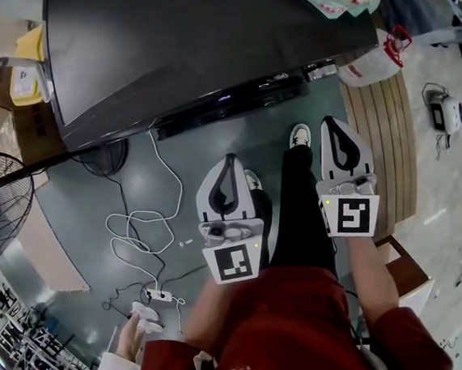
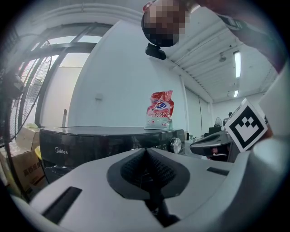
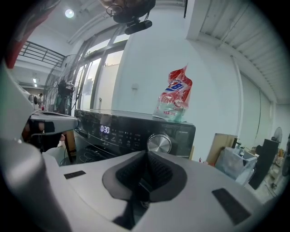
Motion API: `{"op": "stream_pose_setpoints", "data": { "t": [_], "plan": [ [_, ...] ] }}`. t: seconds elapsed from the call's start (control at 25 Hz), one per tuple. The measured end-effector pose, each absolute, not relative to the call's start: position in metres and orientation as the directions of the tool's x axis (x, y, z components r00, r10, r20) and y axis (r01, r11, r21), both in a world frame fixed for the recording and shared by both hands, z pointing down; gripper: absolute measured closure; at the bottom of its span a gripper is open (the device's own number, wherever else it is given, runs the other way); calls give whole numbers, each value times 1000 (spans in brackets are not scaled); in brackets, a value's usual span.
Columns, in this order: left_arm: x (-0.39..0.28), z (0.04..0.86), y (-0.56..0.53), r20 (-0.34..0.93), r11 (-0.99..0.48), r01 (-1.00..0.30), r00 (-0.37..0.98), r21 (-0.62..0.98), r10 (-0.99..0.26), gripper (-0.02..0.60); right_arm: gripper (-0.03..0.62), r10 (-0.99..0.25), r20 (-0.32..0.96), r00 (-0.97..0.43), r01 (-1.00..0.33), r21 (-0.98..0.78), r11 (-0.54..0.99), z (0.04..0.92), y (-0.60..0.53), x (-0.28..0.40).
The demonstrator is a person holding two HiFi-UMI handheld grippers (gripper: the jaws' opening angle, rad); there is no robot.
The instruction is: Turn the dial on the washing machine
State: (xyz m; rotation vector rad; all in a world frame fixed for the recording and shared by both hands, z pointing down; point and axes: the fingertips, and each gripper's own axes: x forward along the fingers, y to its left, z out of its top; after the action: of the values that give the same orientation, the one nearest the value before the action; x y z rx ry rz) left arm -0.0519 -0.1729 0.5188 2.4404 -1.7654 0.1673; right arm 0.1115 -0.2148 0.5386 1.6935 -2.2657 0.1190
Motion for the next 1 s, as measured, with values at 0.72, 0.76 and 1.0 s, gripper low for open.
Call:
{"op": "stream_pose_setpoints", "data": {
  "t": [0.72,0.76,1.0],
  "plan": [
    [-58,515,-168,178,-312,-949,315,49,-932,572,260,-923,360,-137,-843,447,300,546,-266,107],
    [-58,515,-168,177,-312,-949,316,50,-932,572,260,-924,360,-131,-830,470,301,546,-268,106],
    [-59,517,-166,186,-311,-949,316,57,-930,572,256,-929,356,-101,-711,628,318,548,-279,105]
  ]
}}
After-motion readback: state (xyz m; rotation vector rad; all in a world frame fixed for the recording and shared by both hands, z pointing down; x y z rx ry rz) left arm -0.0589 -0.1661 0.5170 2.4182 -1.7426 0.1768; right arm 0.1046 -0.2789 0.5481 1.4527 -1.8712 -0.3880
